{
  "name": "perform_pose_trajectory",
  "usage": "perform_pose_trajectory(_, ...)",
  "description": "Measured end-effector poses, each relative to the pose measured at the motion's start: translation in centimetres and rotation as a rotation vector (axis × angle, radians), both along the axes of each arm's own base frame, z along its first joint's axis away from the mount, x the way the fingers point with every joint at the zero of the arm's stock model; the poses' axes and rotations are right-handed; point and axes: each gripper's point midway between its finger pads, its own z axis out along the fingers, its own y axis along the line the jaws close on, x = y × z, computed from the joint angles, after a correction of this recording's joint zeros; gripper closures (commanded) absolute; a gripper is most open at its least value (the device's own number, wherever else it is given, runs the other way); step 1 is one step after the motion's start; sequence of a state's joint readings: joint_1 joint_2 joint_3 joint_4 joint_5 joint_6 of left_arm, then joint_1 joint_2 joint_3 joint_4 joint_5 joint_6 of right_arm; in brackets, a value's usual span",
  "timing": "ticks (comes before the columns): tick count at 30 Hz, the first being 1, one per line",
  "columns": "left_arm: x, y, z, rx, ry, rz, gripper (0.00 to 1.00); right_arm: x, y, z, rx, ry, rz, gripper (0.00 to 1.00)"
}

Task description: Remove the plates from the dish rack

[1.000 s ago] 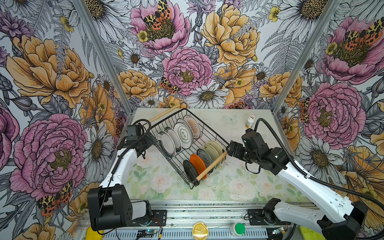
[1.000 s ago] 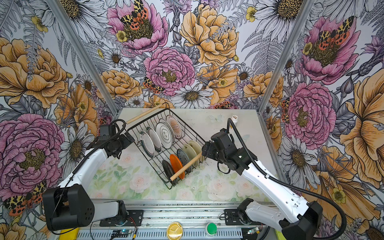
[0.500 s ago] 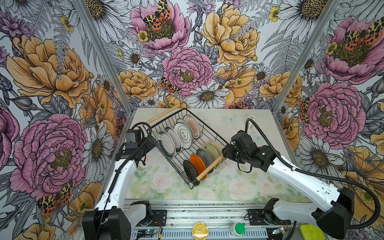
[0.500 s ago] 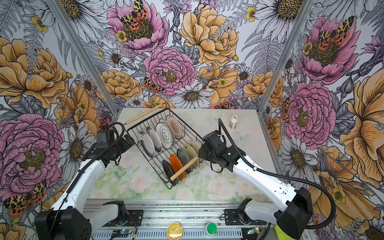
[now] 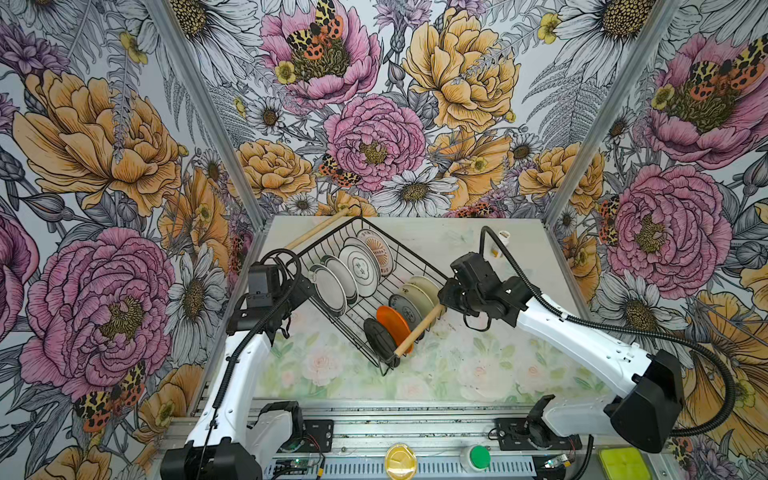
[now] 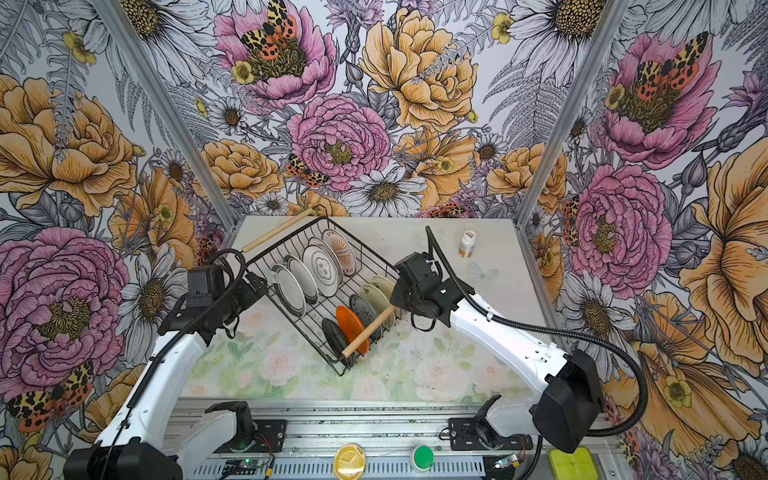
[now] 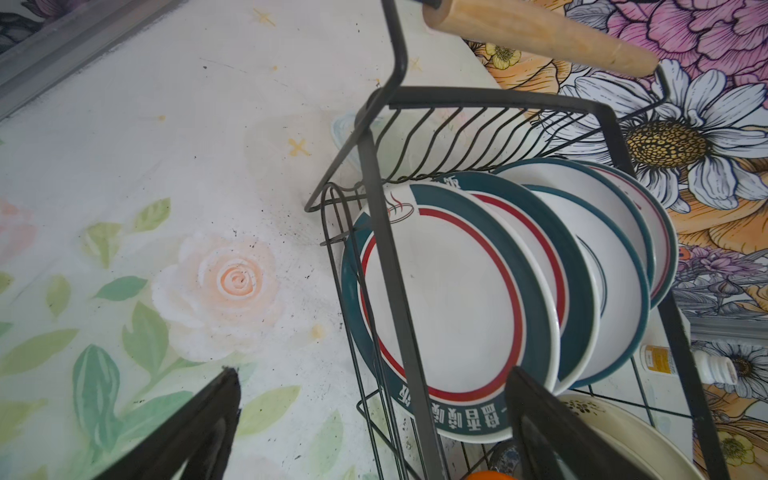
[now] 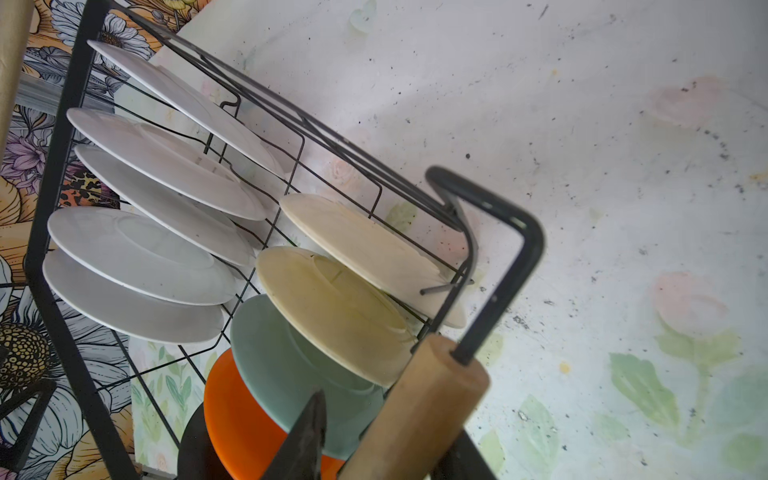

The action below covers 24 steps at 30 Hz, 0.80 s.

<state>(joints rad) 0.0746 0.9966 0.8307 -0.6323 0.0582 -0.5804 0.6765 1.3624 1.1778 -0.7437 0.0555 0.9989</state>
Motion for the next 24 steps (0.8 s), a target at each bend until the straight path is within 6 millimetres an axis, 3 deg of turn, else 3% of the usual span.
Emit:
perform_pose_trajectory(10,-1.6,-0.3,0.7,-0.004,0.01,-0.016,0.01,3.6,1.7,0.2,-0.021,-0.004,0.125,0.7)
perform_pose_trajectory(20,-0.9,-0.9,4.4,0.003,-0.037,-0.061,0.01,10.8,2.6,0.4,-0.098,-0.065,0.195,0.74)
perform_pose_trajectory(24,-0.7,-0.9,4.7,0.012,-0.031,-0.072,0.01,13.8,3.3,0.4,-0.103,-0.091,0.213,0.75)
